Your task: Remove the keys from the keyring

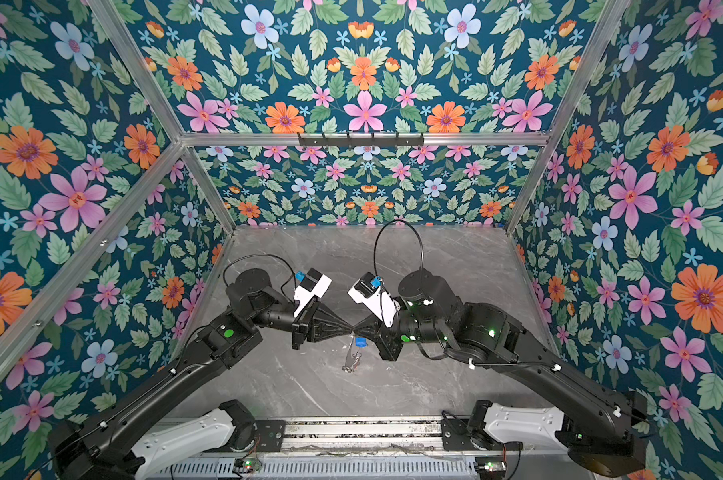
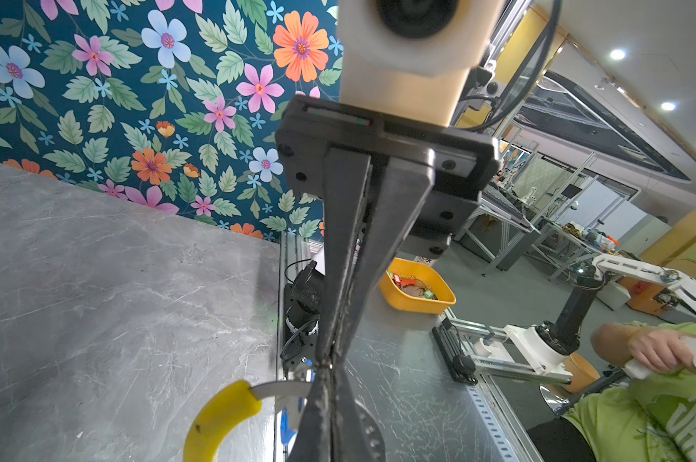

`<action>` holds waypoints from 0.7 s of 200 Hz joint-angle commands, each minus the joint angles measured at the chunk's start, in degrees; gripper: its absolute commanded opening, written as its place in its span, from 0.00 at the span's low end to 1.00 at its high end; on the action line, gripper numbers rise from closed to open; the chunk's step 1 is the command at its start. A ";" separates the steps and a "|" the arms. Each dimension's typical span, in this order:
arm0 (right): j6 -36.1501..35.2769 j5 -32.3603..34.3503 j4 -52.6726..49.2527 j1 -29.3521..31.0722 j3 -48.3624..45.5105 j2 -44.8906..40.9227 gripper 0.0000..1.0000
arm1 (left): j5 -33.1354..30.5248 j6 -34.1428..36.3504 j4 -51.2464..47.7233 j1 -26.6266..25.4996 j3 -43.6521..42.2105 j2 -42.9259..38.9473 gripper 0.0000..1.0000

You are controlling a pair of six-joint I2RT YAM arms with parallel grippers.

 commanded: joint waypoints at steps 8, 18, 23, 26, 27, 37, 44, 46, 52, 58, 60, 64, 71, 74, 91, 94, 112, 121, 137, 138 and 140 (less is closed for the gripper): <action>0.88 1.03 8.11 0.06 -0.53 -0.09 0.00 | 0.40 2.05 1.92 -0.34 -0.63 -1.34 0.00; 0.90 1.29 9.06 0.06 -1.20 -0.82 0.01 | -0.62 2.03 3.13 -0.42 -1.37 -2.17 0.00; 0.84 1.29 9.62 0.03 -1.60 -1.24 0.06 | -1.57 2.02 3.60 -0.41 -1.74 -2.63 0.00; 0.80 1.29 9.93 0.02 -1.81 -1.64 0.10 | -2.01 2.02 3.93 -0.40 -1.90 -2.95 0.00; 0.80 1.25 10.00 0.00 -1.97 -1.76 0.11 | -2.17 2.07 4.04 -0.42 -1.98 -3.04 0.00; 0.71 1.08 11.95 0.00 -3.37 -3.22 0.22 | -3.21 2.03 5.40 -0.41 -2.63 -4.09 0.00; 0.71 1.07 13.63 0.02 -4.74 -4.42 0.28 | -3.98 2.01 6.53 -0.42 -3.10 -4.87 0.00; 0.71 1.04 14.16 0.00 -5.18 -4.86 0.29 | -4.17 1.93 6.92 -0.38 -3.29 -5.13 0.00; 0.73 0.88 16.04 0.05 -6.67 -6.18 0.32 | -4.79 1.37 8.41 -0.42 -3.82 -5.74 0.00; 0.84 0.45 18.17 0.05 -8.46 -7.59 0.35 | -5.05 0.76 10.14 -0.37 -4.37 -6.39 0.00; 0.87 0.25 18.97 0.07 -9.20 -8.11 0.35 | -5.12 0.57 10.90 -0.39 -4.66 -6.63 0.00; 1.01 -0.16 20.60 0.00 -10.39 -9.02 0.37 | -5.23 0.07 12.15 -0.37 -5.12 -7.01 0.00; 1.39 -0.63 23.17 0.02 -12.88 -10.55 0.40 | -5.48 -0.88 14.79 -0.38 -6.02 -7.66 0.00; 1.47 -0.77 24.06 0.07 -13.80 -11.22 0.41 | -5.56 -1.40 15.98 -0.42 -6.40 -7.95 0.00; 2.19 -0.92 27.35 0.04 -17.74 -13.55 0.45 | -5.19 -4.19 21.77 -0.37 -8.22 -8.67 0.00; 2.20 -1.16 27.71 0.07 -18.32 -13.78 0.45 | -5.03 -4.58 22.48 -0.39 -8.40 -8.67 0.00; 2.24 -4.18 29.56 -0.03 -21.21 -14.48 0.47 | -3.64 -6.52 25.29 -0.40 -8.77 -8.03 0.00; 2.42 -6.21 30.71 -0.01 -22.36 -14.74 0.48 | -3.40 -6.93 25.60 -0.35 -8.75 -7.73 0.00; 2.46 -7.56 31.95 -0.01 -23.94 -15.14 0.48 | -3.13 -7.34 26.04 -0.41 -8.82 -7.62 0.00; 2.46 -7.57 31.99 -0.01 -24.07 -15.18 0.48 | -3.13 -7.41 26.13 -0.38 -8.87 -7.62 0.00; 2.46 -7.65 32.11 -0.01 -24.27 -15.18 0.48 | -3.13 -7.56 26.30 -0.37 -8.97 -7.62 0.00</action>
